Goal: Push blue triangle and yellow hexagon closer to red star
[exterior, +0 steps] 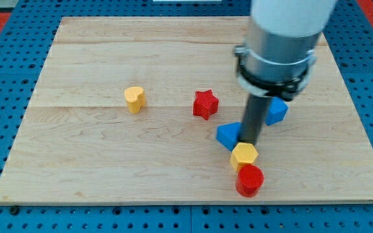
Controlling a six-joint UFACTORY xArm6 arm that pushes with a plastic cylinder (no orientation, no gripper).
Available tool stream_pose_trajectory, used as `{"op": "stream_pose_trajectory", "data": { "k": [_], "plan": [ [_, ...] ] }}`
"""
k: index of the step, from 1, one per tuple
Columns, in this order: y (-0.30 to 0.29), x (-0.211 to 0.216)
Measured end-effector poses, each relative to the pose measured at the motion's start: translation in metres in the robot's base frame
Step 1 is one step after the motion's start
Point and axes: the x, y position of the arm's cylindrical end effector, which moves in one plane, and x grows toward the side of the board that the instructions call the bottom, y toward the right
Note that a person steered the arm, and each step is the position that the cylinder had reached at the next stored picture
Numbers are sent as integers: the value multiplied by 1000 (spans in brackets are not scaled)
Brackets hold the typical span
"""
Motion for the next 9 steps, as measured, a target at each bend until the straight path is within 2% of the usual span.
{"op": "stream_pose_trajectory", "data": {
  "k": [1,2,3,4,5,6,7,8,9],
  "plan": [
    [-57,-1],
    [33,-4],
    [77,17],
    [49,47],
    [-23,47],
    [-69,28],
    [-98,10],
    [-110,16],
    [-99,-5]
  ]
}}
